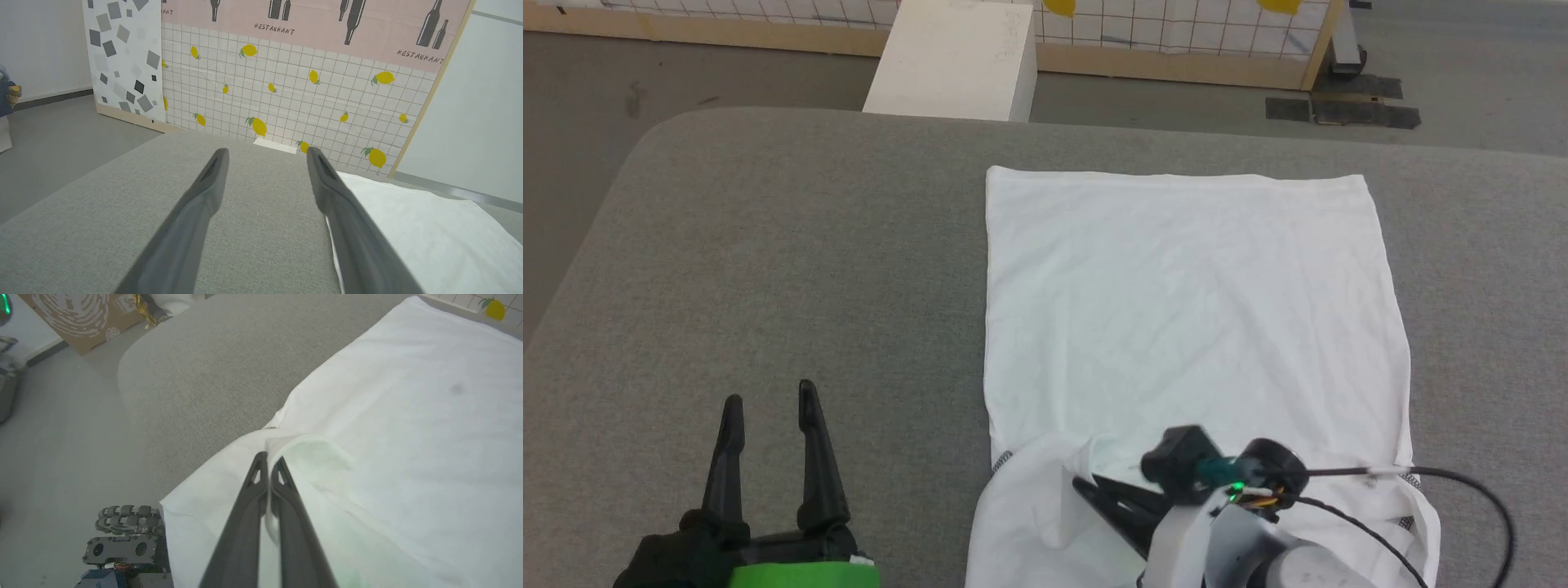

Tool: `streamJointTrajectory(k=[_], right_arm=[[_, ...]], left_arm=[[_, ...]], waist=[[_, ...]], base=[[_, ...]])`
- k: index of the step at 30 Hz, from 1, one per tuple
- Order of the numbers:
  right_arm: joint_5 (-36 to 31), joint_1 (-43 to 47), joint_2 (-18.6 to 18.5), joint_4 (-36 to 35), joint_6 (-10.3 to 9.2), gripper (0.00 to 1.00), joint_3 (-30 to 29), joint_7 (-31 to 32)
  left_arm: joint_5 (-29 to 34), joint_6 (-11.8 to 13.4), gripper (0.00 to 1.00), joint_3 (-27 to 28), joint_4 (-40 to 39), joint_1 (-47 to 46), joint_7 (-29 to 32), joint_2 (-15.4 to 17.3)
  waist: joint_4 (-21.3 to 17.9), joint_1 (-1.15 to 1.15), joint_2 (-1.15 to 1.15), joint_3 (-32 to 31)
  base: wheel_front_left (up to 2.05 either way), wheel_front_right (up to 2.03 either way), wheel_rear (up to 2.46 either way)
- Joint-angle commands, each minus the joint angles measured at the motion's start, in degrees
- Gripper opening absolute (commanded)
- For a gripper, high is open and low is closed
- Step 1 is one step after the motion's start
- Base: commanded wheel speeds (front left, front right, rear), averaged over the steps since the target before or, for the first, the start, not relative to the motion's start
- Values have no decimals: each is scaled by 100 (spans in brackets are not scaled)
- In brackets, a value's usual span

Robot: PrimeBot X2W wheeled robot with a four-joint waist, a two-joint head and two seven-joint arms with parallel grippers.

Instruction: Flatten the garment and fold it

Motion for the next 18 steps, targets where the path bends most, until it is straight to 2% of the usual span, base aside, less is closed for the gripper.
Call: streamJointTrajectory(k=[1, 5, 10, 14, 18], right_arm=[[-167, -168, 18, 216, -9, 100, 108, -135], [-342, -404, 221, 924, -9, 100, 243, -609], [-124, -525, 239, 881, -9, 100, -54, -890], [11, -381, 14, 355, -9, 100, -910, -945], [-260, 54, -149, -302, -9, 100, -2289, -938]], left_arm=[[0, 31, 100, -16, 15, 60, -36, -1], [7, 31, 100, -57, 39, 35, -19, 6], [7, 52, 100, -41, 20, 53, 14, 43], [23, 66, 100, -63, -45, 50, 39, 59], [41, 76, 100, -76, -118, 66, 51, 84]], waist=[[12, 0, 0, 8], [39, 0, 0, 1], [-4, 0, 0, -29], [-92, 0, 0, -37], [-218, 0, 0, -27]], base=[[0, 0, 0], [0, 0, 0], [0, 0, 0], [0, 0, 0], [0, 0, 0]])
